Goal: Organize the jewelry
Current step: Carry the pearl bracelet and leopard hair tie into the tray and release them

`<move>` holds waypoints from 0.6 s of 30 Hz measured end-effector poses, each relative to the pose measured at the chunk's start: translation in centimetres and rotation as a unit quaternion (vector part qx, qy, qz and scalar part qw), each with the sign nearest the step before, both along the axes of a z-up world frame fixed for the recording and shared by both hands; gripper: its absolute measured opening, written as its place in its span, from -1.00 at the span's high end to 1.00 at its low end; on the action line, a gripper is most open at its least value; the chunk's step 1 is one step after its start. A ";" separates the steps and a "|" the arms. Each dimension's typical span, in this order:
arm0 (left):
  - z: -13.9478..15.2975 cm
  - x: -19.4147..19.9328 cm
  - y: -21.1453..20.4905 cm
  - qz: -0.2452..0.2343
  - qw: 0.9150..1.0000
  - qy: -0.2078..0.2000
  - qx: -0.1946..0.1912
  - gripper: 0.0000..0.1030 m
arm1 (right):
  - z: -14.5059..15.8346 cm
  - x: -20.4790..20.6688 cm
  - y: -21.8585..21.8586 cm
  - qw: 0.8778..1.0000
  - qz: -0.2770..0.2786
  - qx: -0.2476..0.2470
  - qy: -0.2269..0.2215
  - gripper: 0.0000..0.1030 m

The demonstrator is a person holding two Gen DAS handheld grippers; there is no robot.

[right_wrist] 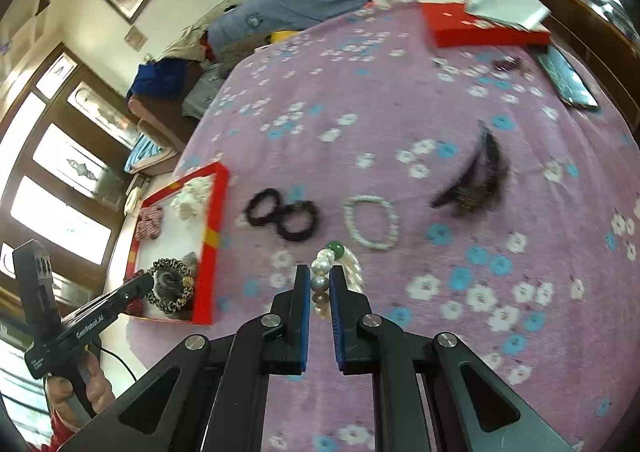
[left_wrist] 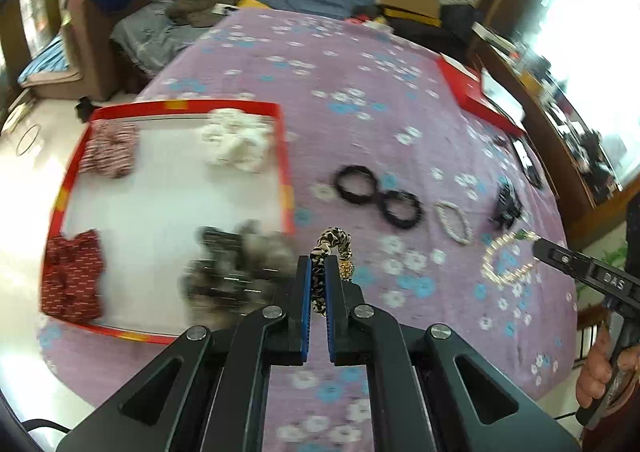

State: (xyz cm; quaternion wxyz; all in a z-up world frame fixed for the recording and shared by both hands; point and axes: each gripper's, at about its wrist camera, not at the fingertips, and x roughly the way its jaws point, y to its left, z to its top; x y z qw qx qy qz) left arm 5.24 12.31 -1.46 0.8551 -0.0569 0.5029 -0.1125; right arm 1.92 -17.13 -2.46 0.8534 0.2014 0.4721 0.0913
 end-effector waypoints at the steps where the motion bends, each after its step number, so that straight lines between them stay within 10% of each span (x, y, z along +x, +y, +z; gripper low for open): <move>1: 0.1 0.2 1.0 0.009 1.000 -0.001 0.000 0.89 | 0.2 0.3 0.9 1.000 0.006 -0.002 -0.002 0.79; 18: -0.1 2.6 16.0 0.123 0.992 -0.004 0.013 0.89 | 2.5 6.0 14.9 0.994 0.104 -0.010 -0.026 0.79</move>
